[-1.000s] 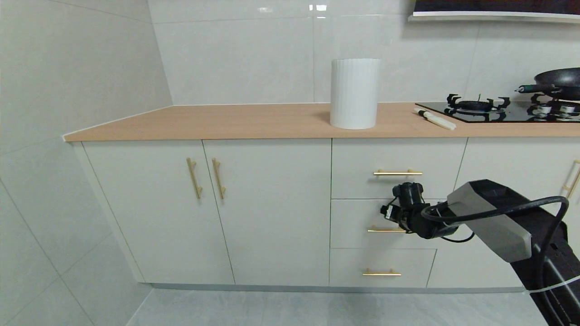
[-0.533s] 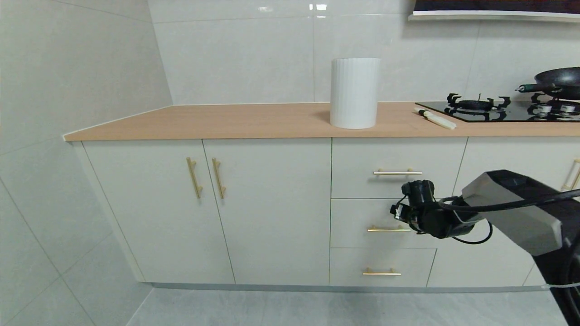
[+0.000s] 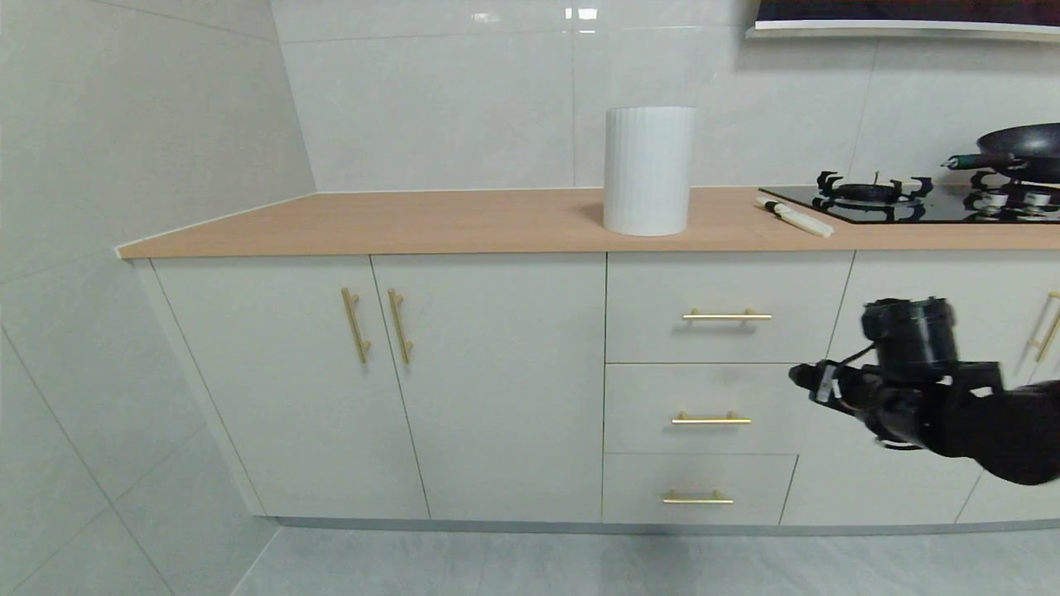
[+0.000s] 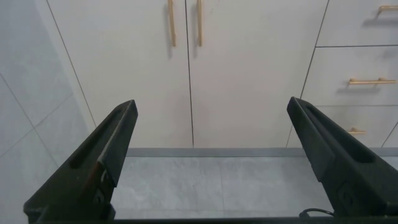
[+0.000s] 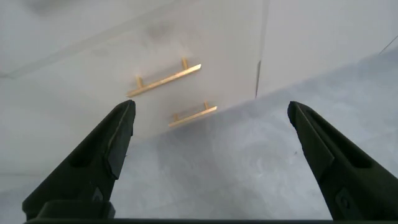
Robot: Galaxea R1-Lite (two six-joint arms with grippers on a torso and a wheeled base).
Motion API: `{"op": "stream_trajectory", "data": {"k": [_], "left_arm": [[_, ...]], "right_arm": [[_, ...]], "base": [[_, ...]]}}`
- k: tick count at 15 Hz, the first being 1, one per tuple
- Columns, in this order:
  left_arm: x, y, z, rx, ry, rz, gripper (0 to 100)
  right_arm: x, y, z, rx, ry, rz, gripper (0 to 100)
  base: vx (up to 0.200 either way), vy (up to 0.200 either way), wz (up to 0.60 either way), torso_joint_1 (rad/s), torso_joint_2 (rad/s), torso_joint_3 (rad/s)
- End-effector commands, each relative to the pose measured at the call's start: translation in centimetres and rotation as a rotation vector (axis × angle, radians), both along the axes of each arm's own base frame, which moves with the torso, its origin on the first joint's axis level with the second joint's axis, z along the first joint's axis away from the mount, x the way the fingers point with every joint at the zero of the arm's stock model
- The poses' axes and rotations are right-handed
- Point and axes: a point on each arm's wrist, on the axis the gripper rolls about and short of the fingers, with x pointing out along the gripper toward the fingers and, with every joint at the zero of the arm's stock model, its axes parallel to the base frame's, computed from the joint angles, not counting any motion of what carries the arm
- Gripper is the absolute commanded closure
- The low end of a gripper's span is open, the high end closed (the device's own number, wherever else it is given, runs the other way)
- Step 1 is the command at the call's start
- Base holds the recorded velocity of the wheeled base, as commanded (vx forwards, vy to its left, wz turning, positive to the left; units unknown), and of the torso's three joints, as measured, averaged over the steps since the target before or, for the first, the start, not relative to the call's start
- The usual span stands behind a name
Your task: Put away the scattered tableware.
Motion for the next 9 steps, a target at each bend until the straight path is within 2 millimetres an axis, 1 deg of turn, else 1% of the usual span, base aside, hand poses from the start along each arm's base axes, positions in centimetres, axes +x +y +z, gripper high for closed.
{"op": "stream_trajectory", "data": {"k": [1, 2, 3, 4, 5, 6, 7, 8, 9], "left_arm": [[0.0, 0.0, 0.0, 0.0, 0.0, 0.0, 0], [0.0, 0.0, 0.0, 0.0, 0.0, 0.0, 0], [0.0, 0.0, 0.0, 0.0, 0.0, 0.0, 0], [0.0, 0.0, 0.0, 0.0, 0.0, 0.0, 0], [0.0, 0.0, 0.0, 0.0, 0.0, 0.0, 0], [0.0, 0.0, 0.0, 0.0, 0.0, 0.0, 0], [0.0, 0.0, 0.0, 0.0, 0.0, 0.0, 0], [0.0, 0.0, 0.0, 0.0, 0.0, 0.0, 0], [0.0, 0.0, 0.0, 0.0, 0.0, 0.0, 0]], "right_arm": [[-12.1, -3.7, 6.1, -0.067, -0.245, -0.048, 0], [-14.3, -4.6, 6.9, -0.107, -0.293, -0.066, 0], [-17.7, -5.6, 7.5, -0.162, -0.345, -0.101, 0], [-20.4, -6.0, 7.9, -0.208, -0.36, -0.117, 0], [-23.3, -6.3, 8.1, -0.246, -0.368, -0.13, 0], [-25.7, -6.2, 8.3, -0.26, -0.38, -0.124, 0], [-27.9, -6.2, 8.3, -0.265, -0.387, -0.121, 0], [-29.2, -6.2, 8.1, -0.274, -0.385, -0.116, 0], [-32.0, -6.2, 7.4, -0.295, -0.393, -0.101, 0]], "base": [[0.0, 0.0, 0.0, 0.0, 0.0, 0.0], [0.0, 0.0, 0.0, 0.0, 0.0, 0.0], [0.0, 0.0, 0.0, 0.0, 0.0, 0.0], [0.0, 0.0, 0.0, 0.0, 0.0, 0.0], [0.0, 0.0, 0.0, 0.0, 0.0, 0.0], [0.0, 0.0, 0.0, 0.0, 0.0, 0.0], [0.0, 0.0, 0.0, 0.0, 0.0, 0.0], [0.0, 0.0, 0.0, 0.0, 0.0, 0.0], [0.0, 0.0, 0.0, 0.0, 0.0, 0.0]]}}
